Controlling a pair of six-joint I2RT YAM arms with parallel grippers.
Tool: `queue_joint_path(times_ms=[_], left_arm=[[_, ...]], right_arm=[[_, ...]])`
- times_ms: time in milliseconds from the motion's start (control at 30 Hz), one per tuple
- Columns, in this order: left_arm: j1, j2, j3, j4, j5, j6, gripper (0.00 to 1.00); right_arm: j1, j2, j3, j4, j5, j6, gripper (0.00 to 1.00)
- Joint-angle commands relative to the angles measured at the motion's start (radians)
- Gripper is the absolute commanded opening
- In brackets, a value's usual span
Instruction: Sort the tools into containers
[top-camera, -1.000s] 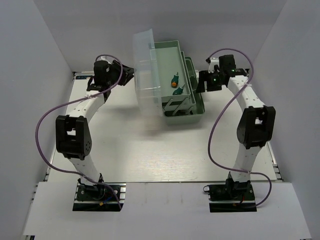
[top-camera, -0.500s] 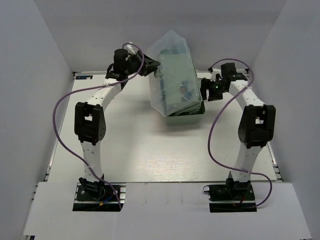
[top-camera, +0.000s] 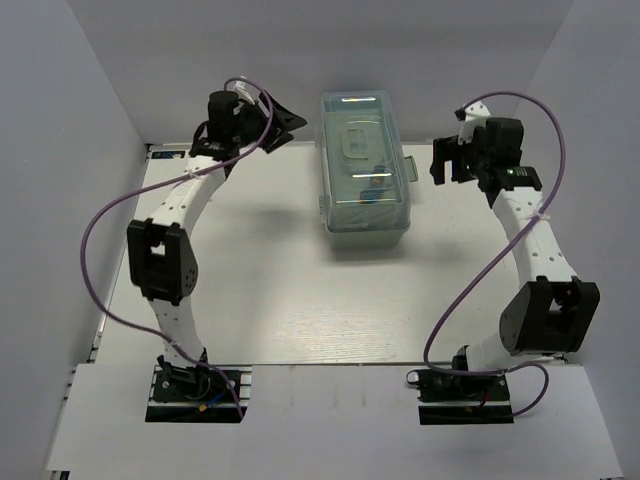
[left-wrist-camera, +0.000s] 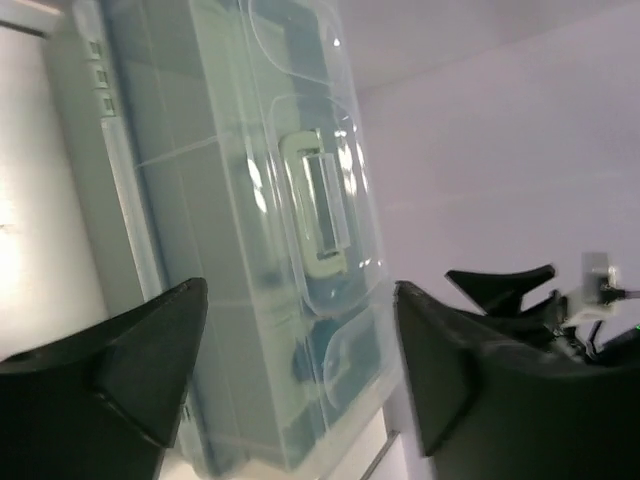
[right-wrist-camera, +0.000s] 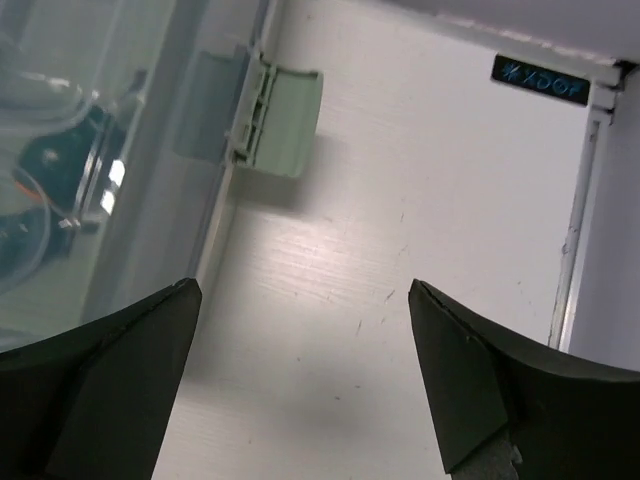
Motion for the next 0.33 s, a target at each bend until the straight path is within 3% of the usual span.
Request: queue_joint_path(times_ms=[0, 33, 133, 167, 300], left_arm=[[0.001, -0.223, -0.047, -0.142, -0.087, 0.261, 0.88], [-0.013, -0.257, -0.070, -0.240, -0.120, 0.327, 0.99], [-0.013, -0.406, -0.242, -0.319, -0.264, 0.475, 0.99], [-0.013, -0.450, -0.358, -0.319, -0.278, 0.488, 0.99], [-0.001, -0.670, -0.573, -0.290, -0.330, 0.547, 0.99]], right_arm=[[-0.016, -0.027, -0.091, -0.008, -0.082, -0.077, 0.90], [-0.008, -0.032, -0.103, -0.025, -0.082, -0.059, 0.90], [0.001, -0.061, -0.112, -0.077, -0.038, 0.057, 0.90], [0.001, -0.076, -0.105, -0.108, -0.003, 0.078, 0.90], [-0.005, -0.119, -0.132, -0.182, -0.015, 0.135, 0.90]])
